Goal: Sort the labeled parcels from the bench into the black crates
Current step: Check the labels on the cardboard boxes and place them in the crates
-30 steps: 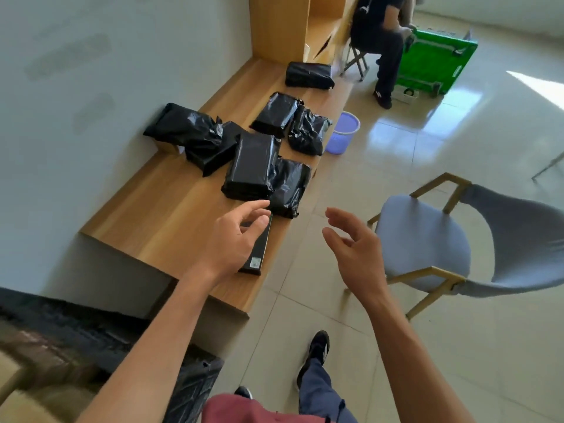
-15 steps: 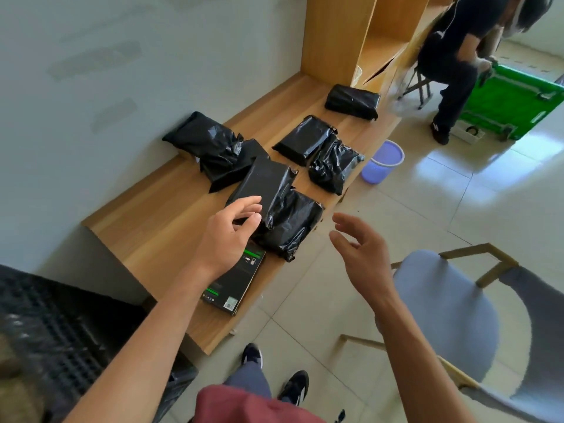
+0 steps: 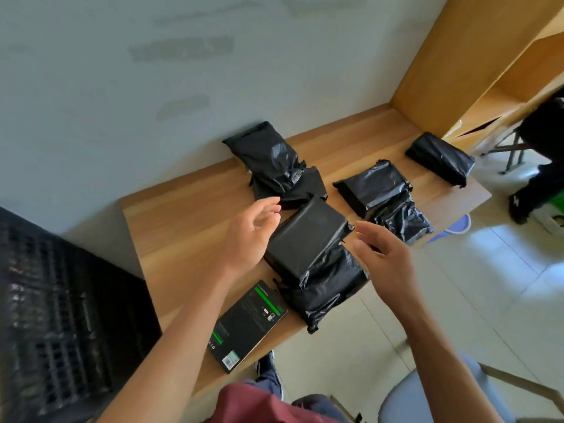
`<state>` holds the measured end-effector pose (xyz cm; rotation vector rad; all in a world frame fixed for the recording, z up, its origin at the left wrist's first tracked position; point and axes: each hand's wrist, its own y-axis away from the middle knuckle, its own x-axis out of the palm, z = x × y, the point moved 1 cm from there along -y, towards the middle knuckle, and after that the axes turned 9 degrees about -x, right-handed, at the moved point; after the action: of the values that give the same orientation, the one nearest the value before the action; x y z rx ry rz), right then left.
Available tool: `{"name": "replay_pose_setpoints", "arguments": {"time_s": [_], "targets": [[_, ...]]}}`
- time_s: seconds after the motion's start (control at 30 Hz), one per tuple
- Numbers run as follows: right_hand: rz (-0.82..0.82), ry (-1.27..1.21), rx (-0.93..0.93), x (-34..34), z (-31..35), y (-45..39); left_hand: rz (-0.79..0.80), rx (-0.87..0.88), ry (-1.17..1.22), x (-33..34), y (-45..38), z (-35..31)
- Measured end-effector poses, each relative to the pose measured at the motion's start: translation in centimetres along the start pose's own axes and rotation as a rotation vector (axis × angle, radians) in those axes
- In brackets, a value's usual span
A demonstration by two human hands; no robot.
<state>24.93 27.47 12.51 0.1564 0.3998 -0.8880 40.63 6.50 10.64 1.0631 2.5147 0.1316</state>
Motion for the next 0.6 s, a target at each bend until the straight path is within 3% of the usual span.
{"name": "replay_pose_setpoints", "arguments": {"time_s": [0.33,0.6], "targets": [[0.188,0.02,-0.023,3.3,1.4,-10.3,-0.092,-0.094,0.032,-1.5,-5.6,0.3],[0.343,0.071,-0.013,6.5,-1.3,-19.4,-0.211,-0.26,0.049,-0.6,-11.7,1.6]]}}
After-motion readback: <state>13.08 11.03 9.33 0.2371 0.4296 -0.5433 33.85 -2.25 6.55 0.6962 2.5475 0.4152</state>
